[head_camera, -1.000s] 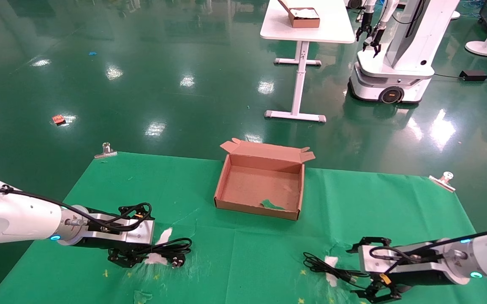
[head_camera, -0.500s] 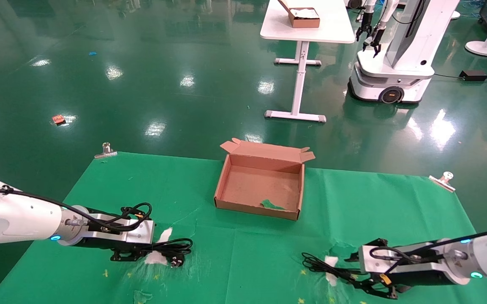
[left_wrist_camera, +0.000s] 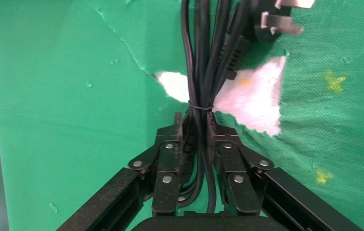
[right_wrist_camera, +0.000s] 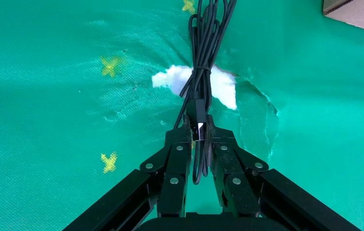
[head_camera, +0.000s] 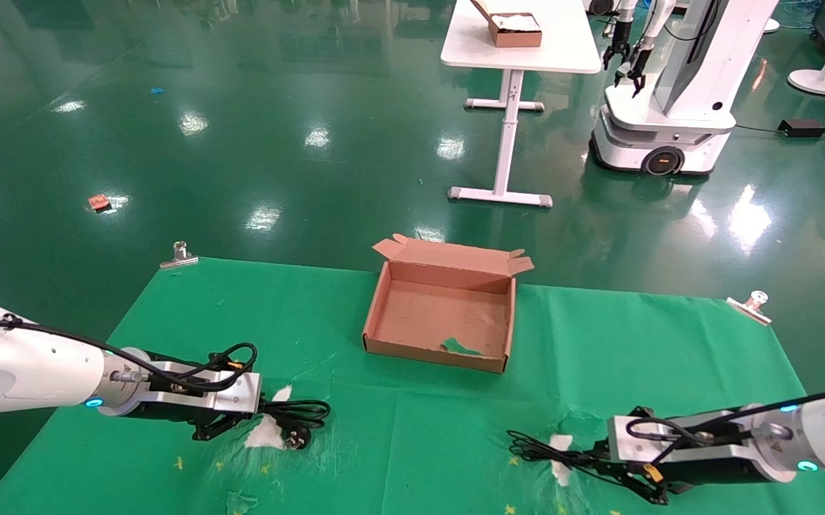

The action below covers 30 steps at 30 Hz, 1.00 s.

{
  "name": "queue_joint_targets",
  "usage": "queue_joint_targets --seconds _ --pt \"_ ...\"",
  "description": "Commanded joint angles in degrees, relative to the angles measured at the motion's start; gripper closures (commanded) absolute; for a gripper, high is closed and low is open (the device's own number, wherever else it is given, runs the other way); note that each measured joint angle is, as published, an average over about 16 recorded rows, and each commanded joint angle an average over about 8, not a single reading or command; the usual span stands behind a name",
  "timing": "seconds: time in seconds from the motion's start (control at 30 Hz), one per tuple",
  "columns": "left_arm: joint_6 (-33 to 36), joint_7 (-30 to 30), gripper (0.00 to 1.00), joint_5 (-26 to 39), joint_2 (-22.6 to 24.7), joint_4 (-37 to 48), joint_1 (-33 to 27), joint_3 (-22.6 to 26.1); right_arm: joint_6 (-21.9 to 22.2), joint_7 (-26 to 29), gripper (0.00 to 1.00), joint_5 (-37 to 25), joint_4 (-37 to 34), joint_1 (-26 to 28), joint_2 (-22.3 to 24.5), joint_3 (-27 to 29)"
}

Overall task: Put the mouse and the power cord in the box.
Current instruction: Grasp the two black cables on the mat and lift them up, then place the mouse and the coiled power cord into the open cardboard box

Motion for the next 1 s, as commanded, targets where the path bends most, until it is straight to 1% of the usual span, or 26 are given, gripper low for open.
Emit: queue_joint_targets --seconds 0.03,0.2,0.33,0.53,0.67,0.83,0.9,1.0 --pt "0.0 0.0 1.0 0.0 0.0 0.0 0.0 0.0 0.0 0.0 1.0 0.0 0.0 0.0 0.0 0.0" --pt "0.5 -0.7 1.0 -0.3 -0.3 0.4 -0.4 -0.2 -0.5 0.2 1.0 0.4 -0.1 0.2 0.4 0.3" --pt "2.4 -2.6 1.0 -1.3 -1.5 1.4 -1.9 -0.9 -2.1 0.8 1.0 1.6 -0.2 1.2 1.9 1.1" --pt "6.6 -7.6 1.0 -5.3 -4.2 3.3 -6.4 -3.7 -5.8 2.3 1.0 3.7 0.5 4.6 5.8 2.6" --pt "9.0 -11.5 1.0 -8.2 -5.0 4.3 -9.5 -5.7 -7.3 3.7 1.0 4.8 1.7 7.5 8.3 3.5" --pt "10.1 -16.2 1.0 -11.2 -3.9 5.0 -13.4 -7.8 -7.1 6.3 1.0 5.5 4.5 11.7 10.1 4.1" --pt "9.7 -17.8 1.0 -12.4 -2.7 4.9 -14.8 -8.6 -6.3 7.6 1.0 5.6 5.8 13.3 9.9 4.3" --pt "7.8 -19.9 1.0 -14.2 -0.1 4.3 -16.8 -9.8 -4.5 9.4 1.0 5.6 7.7 15.5 8.4 4.4"
